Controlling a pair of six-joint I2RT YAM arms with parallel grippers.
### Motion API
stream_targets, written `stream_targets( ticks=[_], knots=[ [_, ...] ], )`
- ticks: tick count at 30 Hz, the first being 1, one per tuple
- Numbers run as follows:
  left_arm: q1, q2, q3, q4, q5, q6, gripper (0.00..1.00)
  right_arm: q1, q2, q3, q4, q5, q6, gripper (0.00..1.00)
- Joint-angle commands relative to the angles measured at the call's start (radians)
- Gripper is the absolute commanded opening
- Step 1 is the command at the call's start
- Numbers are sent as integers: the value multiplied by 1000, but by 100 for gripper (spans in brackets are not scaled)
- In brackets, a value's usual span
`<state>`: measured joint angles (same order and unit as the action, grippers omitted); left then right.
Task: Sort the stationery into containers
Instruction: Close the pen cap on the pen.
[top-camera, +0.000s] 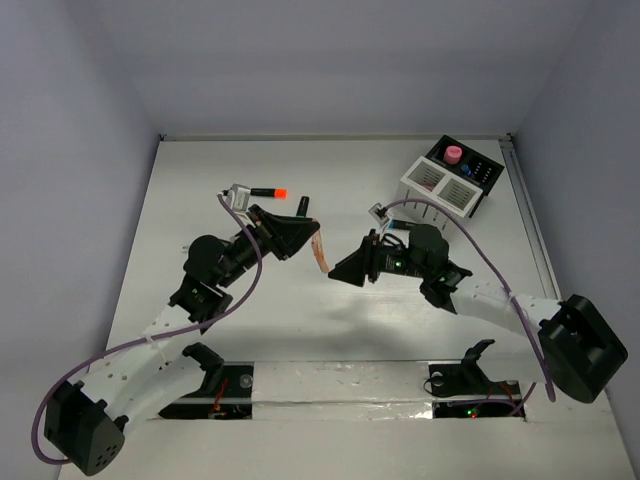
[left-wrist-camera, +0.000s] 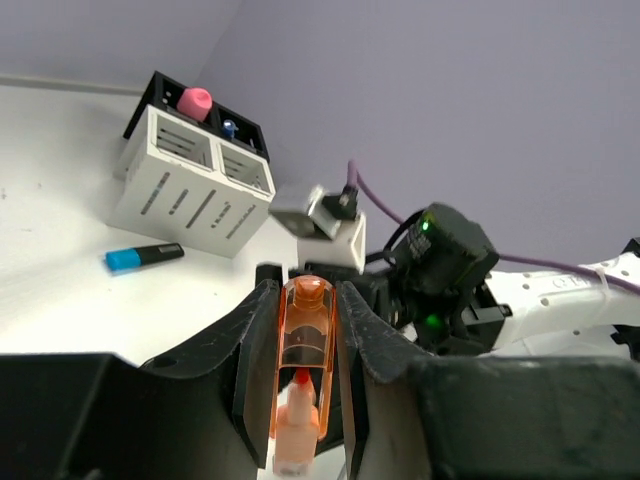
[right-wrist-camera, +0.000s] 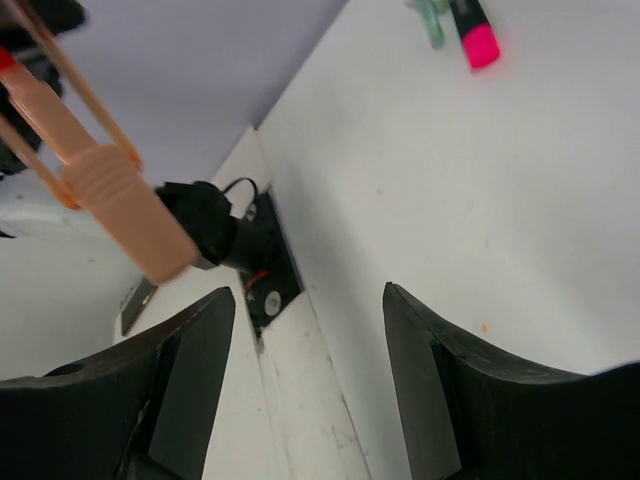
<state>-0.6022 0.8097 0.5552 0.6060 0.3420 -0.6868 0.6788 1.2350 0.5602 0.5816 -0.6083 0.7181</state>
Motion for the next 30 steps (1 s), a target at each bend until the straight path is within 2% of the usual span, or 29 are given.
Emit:
stream_targets(
  ticks=[1,7,11,16,22,30],
  knots=[
    [-4,-29,34,43,-20,3,0,28,-43,-29,-75,48,-72,67],
    [-4,-10,22,34,-35,-25,0,28,-199,24,-231,123,-225,69],
    [-4,-14,17,-3,-98,-39,0,28,-229,47,-221,136,-232,74],
    [-4,-3,-1,1,-152,-66,0,80,-218,64,-186,188,-255,78],
    [-4,29,0,18,-162,-97,0,166,-152,116,-203,341,-411,81],
    [-4,32,-12,17,-187,-109,0,235,-91,174,-186,416,-476,81]
  ],
)
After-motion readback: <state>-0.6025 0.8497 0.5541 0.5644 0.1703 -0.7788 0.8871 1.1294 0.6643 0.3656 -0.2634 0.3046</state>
